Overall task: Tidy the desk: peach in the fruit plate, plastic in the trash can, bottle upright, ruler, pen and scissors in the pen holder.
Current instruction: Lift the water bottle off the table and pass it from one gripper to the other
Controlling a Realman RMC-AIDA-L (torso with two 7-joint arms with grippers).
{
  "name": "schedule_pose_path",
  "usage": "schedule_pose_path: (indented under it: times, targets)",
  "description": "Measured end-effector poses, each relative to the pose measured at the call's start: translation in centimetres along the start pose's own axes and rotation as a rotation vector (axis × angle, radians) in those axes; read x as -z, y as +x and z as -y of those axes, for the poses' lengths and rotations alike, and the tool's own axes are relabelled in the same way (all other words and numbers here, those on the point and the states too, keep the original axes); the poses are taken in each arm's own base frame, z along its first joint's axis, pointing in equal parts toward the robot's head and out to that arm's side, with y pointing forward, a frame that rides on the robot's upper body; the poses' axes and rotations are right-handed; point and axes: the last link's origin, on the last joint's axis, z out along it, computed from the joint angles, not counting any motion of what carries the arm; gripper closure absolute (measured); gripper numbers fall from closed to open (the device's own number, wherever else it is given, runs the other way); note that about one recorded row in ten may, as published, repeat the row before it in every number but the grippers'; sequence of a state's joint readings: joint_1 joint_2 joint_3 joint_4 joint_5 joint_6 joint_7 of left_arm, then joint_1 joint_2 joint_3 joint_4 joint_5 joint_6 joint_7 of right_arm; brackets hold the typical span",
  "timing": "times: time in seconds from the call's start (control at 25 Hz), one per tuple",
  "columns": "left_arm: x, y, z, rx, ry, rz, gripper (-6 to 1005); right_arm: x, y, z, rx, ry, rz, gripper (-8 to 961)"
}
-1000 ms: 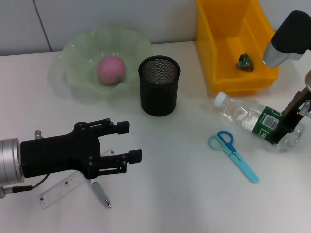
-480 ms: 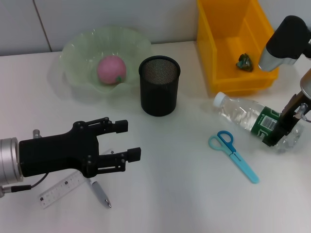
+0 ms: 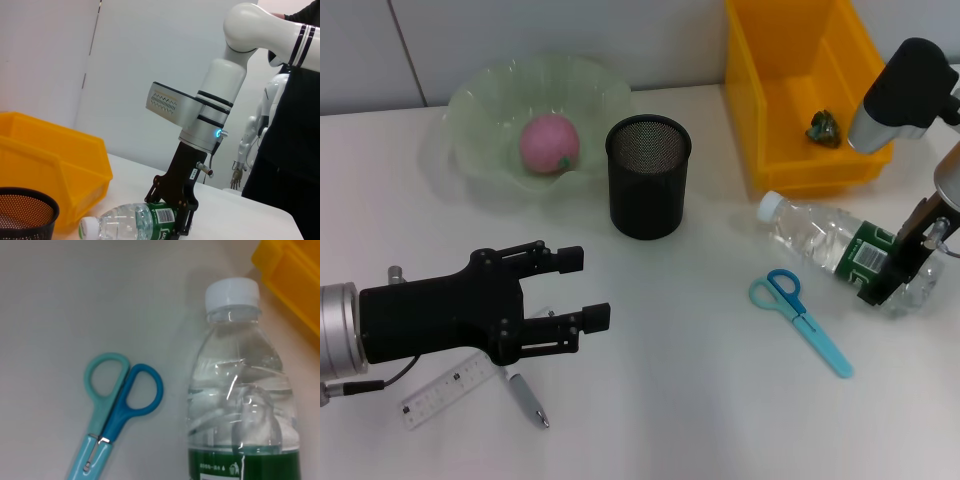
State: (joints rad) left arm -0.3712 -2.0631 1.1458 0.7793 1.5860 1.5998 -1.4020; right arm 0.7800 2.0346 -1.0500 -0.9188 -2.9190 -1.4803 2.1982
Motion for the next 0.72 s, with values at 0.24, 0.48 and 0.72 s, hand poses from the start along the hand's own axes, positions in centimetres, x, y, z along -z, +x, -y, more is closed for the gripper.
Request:
schedule_pose_path:
  times: [0.24,0.48,0.72]
  targets:
    - [0.02,-0.03,-0.01,0.001,0.0,0.0,213,-0.14,-0.06,-0.03,-0.007,0.005,0.004,152]
    - [0.02,-0.04,-0.02,0.001,0.001,0.0,213,-0.59,-0.01,-0.52,0.009,0.003,-0.013,153]
    - [0.03,-0.05,-0.02,0.001,0.001,0.0,213,-0.77,0.06,-0.85,0.017,0.005,-0.014,154]
